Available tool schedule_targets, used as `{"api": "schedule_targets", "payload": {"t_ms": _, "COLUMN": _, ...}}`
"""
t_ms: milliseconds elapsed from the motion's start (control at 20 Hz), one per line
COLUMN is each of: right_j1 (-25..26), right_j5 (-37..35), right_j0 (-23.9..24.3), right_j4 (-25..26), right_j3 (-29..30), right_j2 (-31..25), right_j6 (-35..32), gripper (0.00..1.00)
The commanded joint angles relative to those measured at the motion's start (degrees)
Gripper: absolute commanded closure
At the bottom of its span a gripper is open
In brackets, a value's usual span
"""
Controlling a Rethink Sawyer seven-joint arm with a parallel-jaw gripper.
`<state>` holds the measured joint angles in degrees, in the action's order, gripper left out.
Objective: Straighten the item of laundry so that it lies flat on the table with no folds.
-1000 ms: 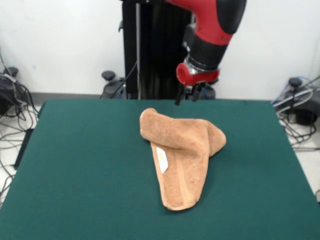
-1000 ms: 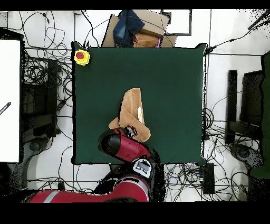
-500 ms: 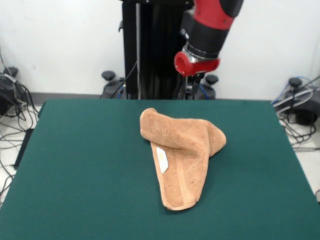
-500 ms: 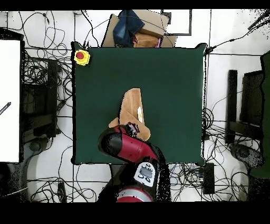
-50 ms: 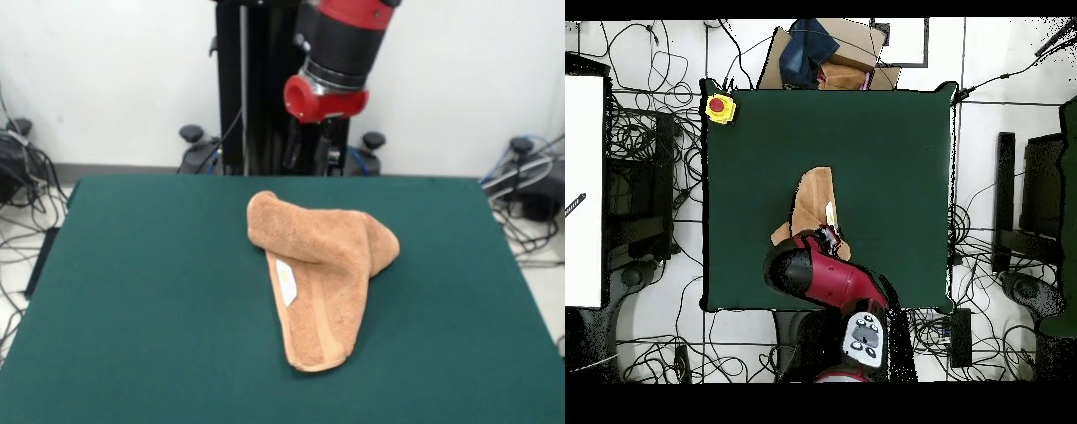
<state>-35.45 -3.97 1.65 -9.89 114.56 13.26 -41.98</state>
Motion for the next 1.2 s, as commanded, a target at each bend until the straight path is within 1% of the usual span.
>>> {"api": "schedule_targets", "payload": {"t_ms": 50, "right_j1": -0.38, "right_j5": -5.07, "right_j0": 1.74, "right_j4": 3.22, "right_j3": -2.89, "right_j2": -6.06, "right_j6": -8.66, "gripper": 0.00}}
{"api": "schedule_targets", "payload": {"t_ms": 500, "right_j1": -1.48, "right_j5": -5.95, "right_j0": 3.40, "right_j4": 4.67, "right_j3": -2.56, "right_j2": -7.19, "right_j6": -9.35, "gripper": 0.00}}
{"api": "schedule_targets", "payload": {"t_ms": 1200, "right_j1": -2.18, "right_j5": -7.08, "right_j0": 3.84, "right_j4": 5.30, "right_j3": -2.73, "right_j2": -7.60, "right_j6": -9.88, "gripper": 0.00}}
